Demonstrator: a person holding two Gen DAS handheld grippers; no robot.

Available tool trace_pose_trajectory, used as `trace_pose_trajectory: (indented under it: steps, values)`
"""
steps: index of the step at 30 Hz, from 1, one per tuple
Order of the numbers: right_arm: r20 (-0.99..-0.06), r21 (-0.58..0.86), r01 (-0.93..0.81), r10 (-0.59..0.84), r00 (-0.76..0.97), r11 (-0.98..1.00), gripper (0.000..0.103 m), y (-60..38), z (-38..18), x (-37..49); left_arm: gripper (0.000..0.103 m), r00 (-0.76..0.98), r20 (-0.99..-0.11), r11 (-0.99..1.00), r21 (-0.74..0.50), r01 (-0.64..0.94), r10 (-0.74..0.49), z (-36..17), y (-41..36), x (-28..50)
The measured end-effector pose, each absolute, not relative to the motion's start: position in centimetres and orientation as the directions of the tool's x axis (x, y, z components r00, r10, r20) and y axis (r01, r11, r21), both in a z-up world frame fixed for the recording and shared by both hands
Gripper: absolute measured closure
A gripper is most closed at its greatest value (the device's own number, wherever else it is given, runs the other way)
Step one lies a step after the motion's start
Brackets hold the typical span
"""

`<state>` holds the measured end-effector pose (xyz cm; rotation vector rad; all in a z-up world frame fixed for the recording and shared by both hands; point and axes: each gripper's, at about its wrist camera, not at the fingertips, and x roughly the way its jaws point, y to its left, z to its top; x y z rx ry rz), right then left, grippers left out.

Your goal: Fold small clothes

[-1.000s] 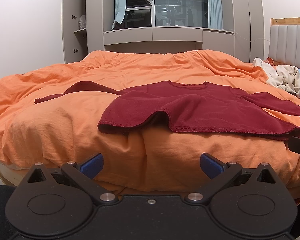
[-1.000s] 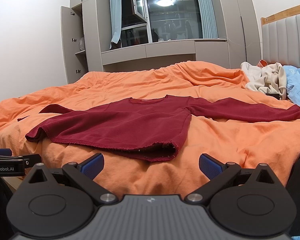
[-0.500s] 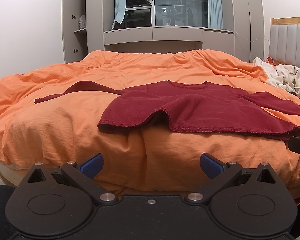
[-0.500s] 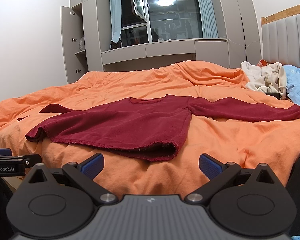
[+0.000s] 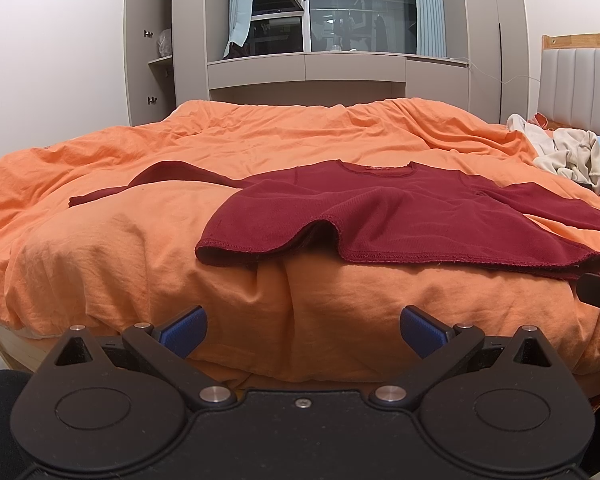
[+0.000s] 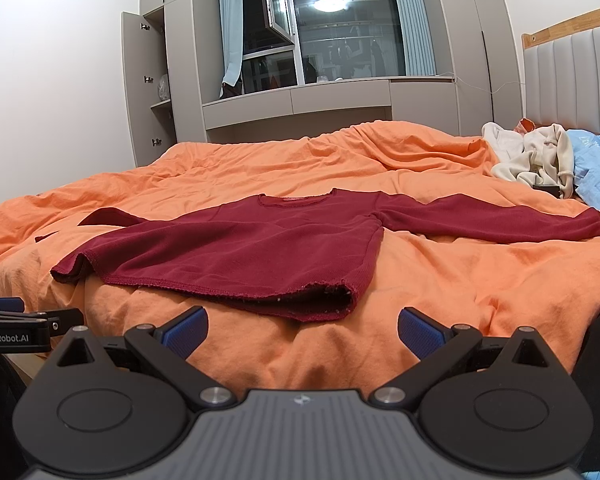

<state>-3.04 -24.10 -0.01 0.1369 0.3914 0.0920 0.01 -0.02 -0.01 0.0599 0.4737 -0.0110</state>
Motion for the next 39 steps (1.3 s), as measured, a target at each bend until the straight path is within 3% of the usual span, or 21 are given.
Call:
trace_pose_trajectory:
  steps: [30, 39]
  values:
    - [-0.389, 0.172, -0.057, 0.121, 0.913, 0.983, 0.000, -23.8, 0.4, -2.6, 0.001, 0.875, -0.484, 0.997, 0.060, 0.041, -0.007, -0.1, -0.3, 0.8]
    - [-0.462, 0.153, 0.021, 0.052, 0.885, 0.988, 0.000, -25.2, 2.3, -1.7, 0.001, 0.873, -0.484, 0.997, 0.003, 0.073, -0.062, 2.5, -0.8, 2.3]
